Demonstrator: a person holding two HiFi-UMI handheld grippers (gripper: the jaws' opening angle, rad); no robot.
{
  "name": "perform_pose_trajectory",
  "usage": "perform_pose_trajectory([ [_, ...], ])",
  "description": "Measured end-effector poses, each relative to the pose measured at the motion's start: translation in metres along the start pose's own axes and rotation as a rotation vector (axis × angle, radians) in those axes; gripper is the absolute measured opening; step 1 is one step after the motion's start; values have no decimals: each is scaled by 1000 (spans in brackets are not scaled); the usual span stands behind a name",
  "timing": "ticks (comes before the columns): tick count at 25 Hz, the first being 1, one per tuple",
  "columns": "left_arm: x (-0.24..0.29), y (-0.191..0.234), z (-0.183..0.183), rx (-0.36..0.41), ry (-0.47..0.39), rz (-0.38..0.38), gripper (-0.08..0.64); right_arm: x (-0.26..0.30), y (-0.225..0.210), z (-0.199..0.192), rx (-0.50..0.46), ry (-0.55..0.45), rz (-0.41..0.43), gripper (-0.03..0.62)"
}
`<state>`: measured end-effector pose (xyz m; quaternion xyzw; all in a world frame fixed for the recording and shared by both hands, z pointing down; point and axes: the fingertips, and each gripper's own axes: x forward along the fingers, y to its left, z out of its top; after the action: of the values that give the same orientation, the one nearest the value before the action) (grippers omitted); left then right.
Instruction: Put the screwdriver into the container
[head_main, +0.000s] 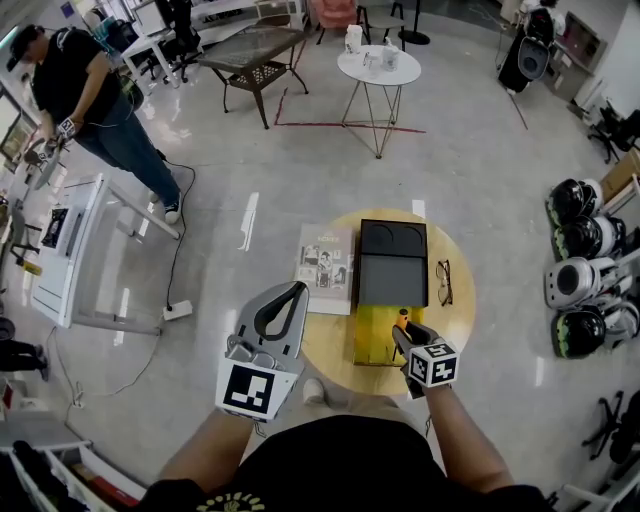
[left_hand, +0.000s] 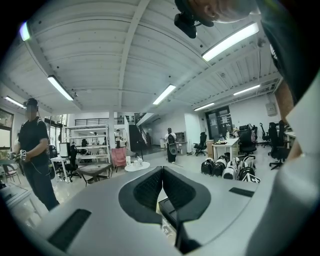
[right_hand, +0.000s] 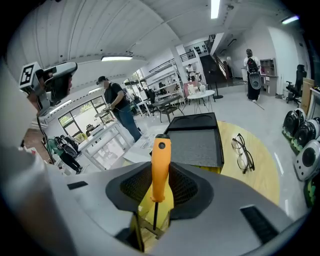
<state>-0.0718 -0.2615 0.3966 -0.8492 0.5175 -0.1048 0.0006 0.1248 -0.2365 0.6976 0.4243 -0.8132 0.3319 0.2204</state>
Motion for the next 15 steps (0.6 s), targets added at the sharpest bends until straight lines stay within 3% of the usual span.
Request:
perform_pose_trajectory([
  [15, 17, 0, 14, 4, -19, 22, 17, 52, -38, -43, 39, 148, -67, 118],
])
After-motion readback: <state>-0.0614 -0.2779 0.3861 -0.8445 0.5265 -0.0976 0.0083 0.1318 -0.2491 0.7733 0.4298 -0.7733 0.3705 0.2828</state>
